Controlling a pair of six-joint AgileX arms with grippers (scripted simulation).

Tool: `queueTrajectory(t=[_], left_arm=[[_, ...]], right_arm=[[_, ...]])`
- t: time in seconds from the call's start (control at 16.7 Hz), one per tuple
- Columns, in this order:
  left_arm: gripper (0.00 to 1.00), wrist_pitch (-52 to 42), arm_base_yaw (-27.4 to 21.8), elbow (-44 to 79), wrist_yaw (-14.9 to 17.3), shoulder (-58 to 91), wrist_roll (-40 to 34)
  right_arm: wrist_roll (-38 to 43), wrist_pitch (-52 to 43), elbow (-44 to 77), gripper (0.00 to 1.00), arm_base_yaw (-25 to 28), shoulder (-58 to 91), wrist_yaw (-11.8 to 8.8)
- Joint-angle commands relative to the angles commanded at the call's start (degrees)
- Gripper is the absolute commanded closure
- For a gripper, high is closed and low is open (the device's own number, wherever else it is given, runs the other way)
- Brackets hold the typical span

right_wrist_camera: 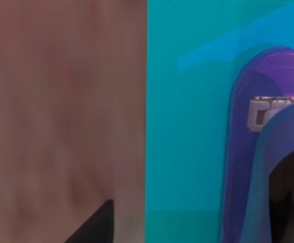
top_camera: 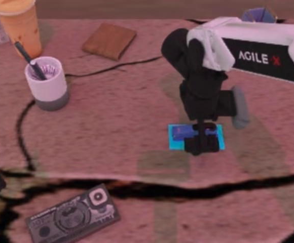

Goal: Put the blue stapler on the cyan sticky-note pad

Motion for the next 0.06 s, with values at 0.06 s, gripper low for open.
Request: queueTrajectory(t=[0.06], left_arm=[[0.00, 0.0, 0.0, 0.0, 0.0, 0.0, 0.0]], right_arm=[[0.0, 0.0, 0.0, 0.00, 0.0, 0.0, 0.0]])
